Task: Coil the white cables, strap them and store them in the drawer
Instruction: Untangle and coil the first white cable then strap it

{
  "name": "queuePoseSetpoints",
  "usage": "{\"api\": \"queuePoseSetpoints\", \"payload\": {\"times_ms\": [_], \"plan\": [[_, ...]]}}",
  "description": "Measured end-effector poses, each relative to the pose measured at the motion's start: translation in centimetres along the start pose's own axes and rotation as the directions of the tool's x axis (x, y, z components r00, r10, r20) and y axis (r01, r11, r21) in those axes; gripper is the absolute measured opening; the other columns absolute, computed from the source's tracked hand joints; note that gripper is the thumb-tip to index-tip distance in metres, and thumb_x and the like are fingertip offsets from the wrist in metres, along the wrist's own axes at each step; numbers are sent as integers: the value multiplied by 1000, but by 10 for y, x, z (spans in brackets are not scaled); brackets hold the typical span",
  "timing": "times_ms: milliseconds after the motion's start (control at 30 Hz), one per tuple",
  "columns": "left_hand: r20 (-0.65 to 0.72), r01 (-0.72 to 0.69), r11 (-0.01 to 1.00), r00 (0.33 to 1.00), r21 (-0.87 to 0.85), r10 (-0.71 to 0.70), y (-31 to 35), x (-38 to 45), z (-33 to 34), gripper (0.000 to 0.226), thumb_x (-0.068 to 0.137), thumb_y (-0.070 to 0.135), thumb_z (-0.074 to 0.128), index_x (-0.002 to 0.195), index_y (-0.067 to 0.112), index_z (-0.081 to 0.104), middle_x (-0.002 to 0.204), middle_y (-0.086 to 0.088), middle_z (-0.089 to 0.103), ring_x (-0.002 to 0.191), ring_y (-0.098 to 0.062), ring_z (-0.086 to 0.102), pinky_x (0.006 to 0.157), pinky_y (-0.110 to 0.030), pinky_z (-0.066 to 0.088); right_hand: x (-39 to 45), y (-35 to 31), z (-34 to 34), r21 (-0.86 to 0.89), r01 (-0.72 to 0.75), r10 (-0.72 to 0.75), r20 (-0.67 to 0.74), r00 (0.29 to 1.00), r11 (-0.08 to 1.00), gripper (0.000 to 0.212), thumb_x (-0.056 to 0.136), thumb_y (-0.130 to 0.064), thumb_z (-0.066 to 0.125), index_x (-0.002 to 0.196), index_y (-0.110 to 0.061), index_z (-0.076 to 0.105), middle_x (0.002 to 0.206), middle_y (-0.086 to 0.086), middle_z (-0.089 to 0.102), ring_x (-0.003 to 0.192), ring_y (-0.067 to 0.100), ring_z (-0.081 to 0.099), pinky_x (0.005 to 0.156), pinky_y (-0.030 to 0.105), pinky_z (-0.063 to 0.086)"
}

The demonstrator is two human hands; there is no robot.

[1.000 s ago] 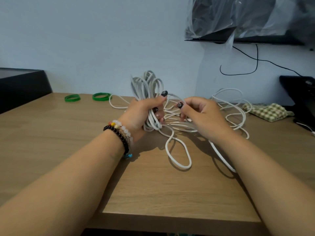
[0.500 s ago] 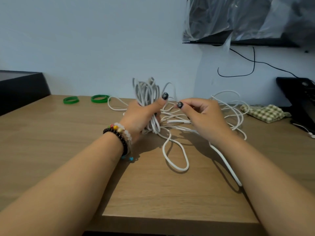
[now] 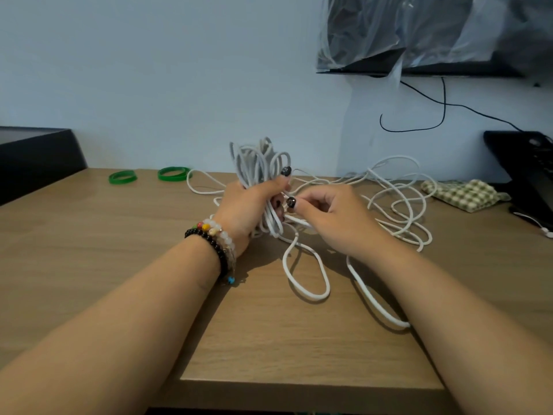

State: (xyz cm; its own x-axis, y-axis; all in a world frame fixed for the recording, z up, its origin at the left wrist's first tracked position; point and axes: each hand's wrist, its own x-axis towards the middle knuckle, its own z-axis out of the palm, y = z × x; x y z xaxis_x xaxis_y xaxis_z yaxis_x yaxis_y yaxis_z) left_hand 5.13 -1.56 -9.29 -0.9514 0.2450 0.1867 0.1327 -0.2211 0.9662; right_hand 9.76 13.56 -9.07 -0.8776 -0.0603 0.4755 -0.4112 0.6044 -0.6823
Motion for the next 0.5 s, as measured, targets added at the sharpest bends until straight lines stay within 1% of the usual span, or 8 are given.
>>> {"api": "queuePoseSetpoints", "payload": {"times_ms": [67, 133, 200, 300, 333, 400, 433, 500], "plan": [[-22, 51, 990, 998, -134, -54, 6, 2, -2, 17, 90, 22, 65, 78, 10, 63, 54, 0, 52, 46, -13, 52, 48, -27, 46, 0, 0, -1, 4, -14, 14, 2, 1000, 1000, 18, 94, -18, 59, 87, -14, 75, 56, -7, 54, 47, -1, 42, 48, 10, 32], [-39, 63, 969, 996, -240, -75, 10, 4, -4, 20, 93, 25, 61, 78, 11, 59, 54, 3, 53, 47, -10, 53, 54, -24, 47, 2, 1, -1, 23, -29, 29, -8, 1000, 999, 18, 94, -18, 59, 89, -15, 75, 58, -8, 53, 47, 0, 40, 48, 10, 31], [-58, 41, 955, 996, -293, -61, 13, 6, -7, 24, 95, 28, 57, 77, 13, 57, 54, 4, 55, 50, -10, 54, 60, -25, 46, 2, 1, -2, 60, -49, 50, -11, 999, 997, 17, 94, -20, 59, 90, -19, 75, 65, -1, 57, 51, 2, 40, 51, 14, 31], [-69, 38, 932, 995, -361, -67, 16, 6, -9, 28, 96, 35, 56, 81, 12, 60, 66, 1, 63, 63, -11, 60, 66, -25, 50, 2, -1, -2, 118, -63, 65, -19, 998, 991, 20, 95, -21, 58, 87, -31, 73, 82, 14, 69, 66, 27, 52, 62, 25, 39], [-66, 42, 913, 995, -406, -75, 18, 6, -9, 28, 96, 35, 55, 83, 11, 62, 73, 0, 68, 72, -12, 65, 70, -25, 53, 1, -2, -3, 133, -62, 64, -11, 998, 989, 20, 95, -21, 57, 88, -31, 73, 82, 15, 69, 67, 28, 54, 62, 25, 40], [-46, 45, 867, 996, -497, -78, 21, 4, -8, 27, 97, 34, 54, 82, 12, 59, 83, -2, 74, 88, -15, 71, 79, -28, 56, -1, -4, -4, 158, -68, 65, 24, 998, 985, 19, 96, -20, 57, 93, -27, 74, 63, 5, 60, 53, 16, 44, 52, 19, 35], [-28, 49, 842, 997, -538, -76, 22, 2, -6, 27, 97, 34, 53, 81, 12, 57, 82, -2, 74, 89, -16, 72, 81, -30, 56, -1, -4, -3, 162, -77, 71, 43, 997, 984, 19, 96, -20, 56, 95, -26, 74, 57, -1, 53, 52, 13, 39, 49, 18, 32], [8, 65, 795, 997, -604, -76, 25, -1, -4, 28, 96, 35, 54, 81, 12, 55, 74, -2, 72, 84, -18, 73, 82, -35, 57, -2, -3, -3, 155, -91, 81, 73, 994, 984, 19, 96, -21, 56, 99, -25, 75, 55, -5, 49, 55, 15, 38, 50, 21, 32]]}}
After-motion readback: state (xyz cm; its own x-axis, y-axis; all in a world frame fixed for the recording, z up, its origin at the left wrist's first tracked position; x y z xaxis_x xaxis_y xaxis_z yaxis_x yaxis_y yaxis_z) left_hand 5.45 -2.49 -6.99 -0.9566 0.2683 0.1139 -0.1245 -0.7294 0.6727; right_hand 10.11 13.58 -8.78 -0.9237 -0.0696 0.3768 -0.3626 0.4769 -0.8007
